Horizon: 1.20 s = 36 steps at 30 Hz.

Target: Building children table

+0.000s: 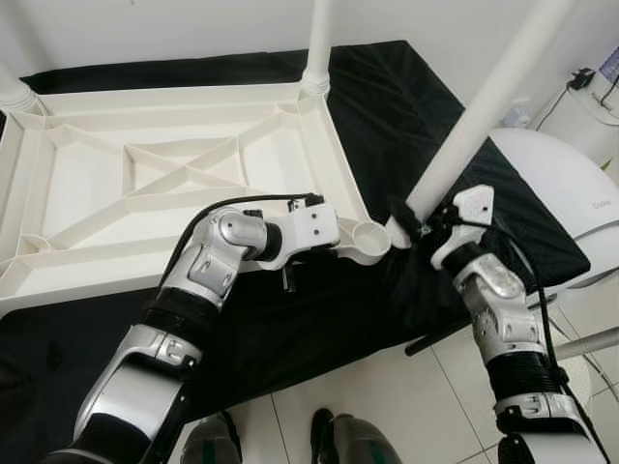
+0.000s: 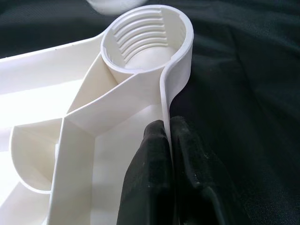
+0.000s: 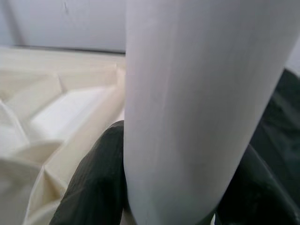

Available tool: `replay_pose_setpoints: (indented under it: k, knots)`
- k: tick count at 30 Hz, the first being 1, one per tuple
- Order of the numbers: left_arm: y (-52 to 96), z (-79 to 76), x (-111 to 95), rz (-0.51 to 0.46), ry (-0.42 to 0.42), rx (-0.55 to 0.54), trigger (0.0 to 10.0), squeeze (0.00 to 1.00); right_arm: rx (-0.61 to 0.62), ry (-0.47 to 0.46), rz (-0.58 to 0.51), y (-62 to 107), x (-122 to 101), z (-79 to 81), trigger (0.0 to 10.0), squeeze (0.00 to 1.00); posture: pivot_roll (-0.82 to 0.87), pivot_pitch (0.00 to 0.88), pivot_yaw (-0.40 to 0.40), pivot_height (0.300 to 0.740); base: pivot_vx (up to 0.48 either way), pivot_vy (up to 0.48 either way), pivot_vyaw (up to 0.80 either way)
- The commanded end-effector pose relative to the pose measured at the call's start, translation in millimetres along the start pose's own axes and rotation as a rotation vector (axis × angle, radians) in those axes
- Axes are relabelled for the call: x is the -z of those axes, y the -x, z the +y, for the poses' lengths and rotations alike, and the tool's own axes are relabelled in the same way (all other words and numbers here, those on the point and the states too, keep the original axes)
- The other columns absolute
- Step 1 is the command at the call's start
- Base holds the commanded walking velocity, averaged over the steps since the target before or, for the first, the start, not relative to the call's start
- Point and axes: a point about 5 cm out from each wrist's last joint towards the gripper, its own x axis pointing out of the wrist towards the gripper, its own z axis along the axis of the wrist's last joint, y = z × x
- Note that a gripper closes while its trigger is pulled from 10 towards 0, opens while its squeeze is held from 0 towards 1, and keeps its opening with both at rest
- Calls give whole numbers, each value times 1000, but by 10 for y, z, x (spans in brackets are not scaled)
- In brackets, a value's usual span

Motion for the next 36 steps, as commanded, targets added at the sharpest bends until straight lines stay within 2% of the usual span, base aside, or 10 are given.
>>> replay_pose_setpoints:
  k: [1, 7, 12, 21, 36]
  knots:
    - [7, 58, 190, 94, 14, -217, 10000, 0, 19, 32, -73, -46, -198, -82, 10000, 0, -8, 135, -43, 740, 0, 0, 0]
    - [-4, 58, 184, 90, 14, -215, 10000, 0, 3, 42, -120, -124, -321, -51, 10000, 0, -8, 135, -44, 740, 0, 0, 0]
    - [-3, 54, 182, 90, 12, -213, 10000, 0, -103, -4, -72, -146, -176, 176, 10000, 0, -4, 135, -46, 740, 0, 0, 0]
    - [-1, 51, 181, 90, 11, -211, 10000, 0, -194, -29, 12, -93, 29, 383, 10000, 0, -2, 133, -46, 740, 0, 0, 0]
    - [-4, 53, 171, 86, 9, -212, 10000, 0, -278, -28, 122, 46, 194, 497, 10000, 0, -6, 133, -52, 740, 0, 0, 0]
